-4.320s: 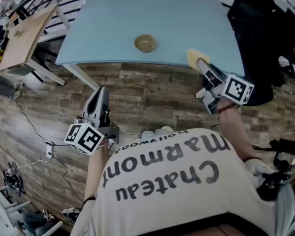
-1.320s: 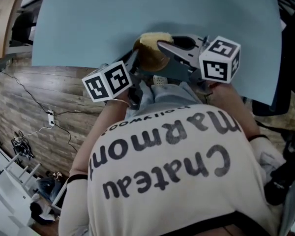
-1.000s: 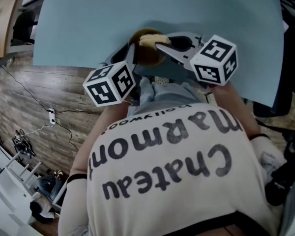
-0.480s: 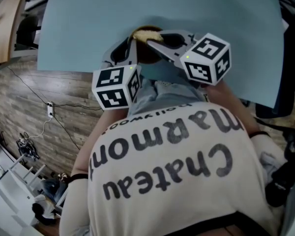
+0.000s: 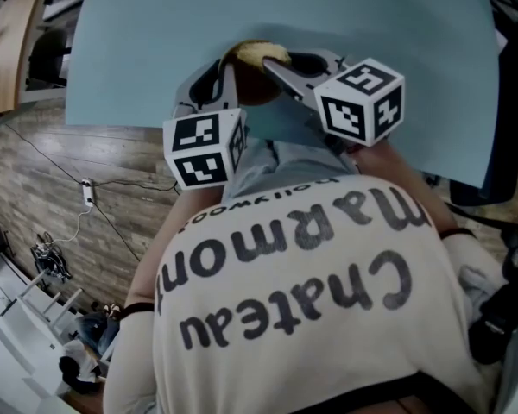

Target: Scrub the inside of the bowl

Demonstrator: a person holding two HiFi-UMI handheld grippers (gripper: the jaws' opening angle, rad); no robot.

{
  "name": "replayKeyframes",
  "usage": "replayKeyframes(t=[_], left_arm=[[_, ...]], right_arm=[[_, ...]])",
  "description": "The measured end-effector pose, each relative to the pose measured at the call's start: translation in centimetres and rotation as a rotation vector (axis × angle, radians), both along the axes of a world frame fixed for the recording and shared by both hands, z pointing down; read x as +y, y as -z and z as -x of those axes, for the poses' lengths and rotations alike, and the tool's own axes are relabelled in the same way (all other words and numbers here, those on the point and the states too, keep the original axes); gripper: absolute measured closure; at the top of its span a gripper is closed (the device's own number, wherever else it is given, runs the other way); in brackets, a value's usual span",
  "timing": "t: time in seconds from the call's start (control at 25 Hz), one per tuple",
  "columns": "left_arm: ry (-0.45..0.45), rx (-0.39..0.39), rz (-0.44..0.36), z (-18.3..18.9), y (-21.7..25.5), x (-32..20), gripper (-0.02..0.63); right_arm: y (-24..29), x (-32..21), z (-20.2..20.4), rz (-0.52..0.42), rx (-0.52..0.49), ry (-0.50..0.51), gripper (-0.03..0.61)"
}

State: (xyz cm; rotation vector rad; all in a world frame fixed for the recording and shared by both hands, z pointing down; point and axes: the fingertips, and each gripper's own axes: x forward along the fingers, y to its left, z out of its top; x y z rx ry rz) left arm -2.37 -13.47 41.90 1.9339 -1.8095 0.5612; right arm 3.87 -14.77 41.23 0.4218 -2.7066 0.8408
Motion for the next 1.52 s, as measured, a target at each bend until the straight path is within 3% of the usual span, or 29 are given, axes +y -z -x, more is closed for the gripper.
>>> replayKeyframes(t=[0.2, 0.6, 1.12, 1.52], left_arm=[[-0.007, -0.031, 0.014, 0.3, -0.6, 0.1, 0.595], [-0.078, -0.120, -0.038, 0.0, 0.6, -0.5, 0.594], [-0.119, -0.188, -0.038, -0.7, 0.3, -0.3, 0.595], [-0.136, -0.216, -0.058, -0.4, 0.7, -0.5, 0.595]], right_arm=[[0.7, 1.8, 1.7, 0.015, -0.050, 0.080, 0.514], [-1.5, -1.0, -0.5, 0.031, 0.048, -0.067, 0.514], [-0.5, 0.5, 1.1, 0.065, -0.020, 0.003, 0.514], [-1.5, -1.1, 0.0, 0.065, 0.021, -0.081, 0.514]])
